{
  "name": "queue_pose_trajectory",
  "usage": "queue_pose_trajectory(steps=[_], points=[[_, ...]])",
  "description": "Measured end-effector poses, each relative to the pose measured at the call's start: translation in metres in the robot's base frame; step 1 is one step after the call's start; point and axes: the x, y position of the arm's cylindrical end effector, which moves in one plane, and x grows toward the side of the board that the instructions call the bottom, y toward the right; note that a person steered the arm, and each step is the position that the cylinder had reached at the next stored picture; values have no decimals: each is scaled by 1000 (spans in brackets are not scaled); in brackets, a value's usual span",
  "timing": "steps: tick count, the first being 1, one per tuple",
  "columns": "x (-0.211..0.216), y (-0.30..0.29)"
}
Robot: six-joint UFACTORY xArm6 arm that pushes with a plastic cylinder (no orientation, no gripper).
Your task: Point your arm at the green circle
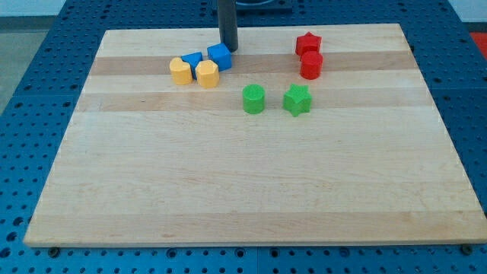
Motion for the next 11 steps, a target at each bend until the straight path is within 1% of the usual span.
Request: queue_pose_trajectory(steps=[3, 4, 5, 6, 9, 10, 11], points=[[3, -18], [5, 1], [22, 44], [76, 36], [96, 28], [113, 7], [131, 19]])
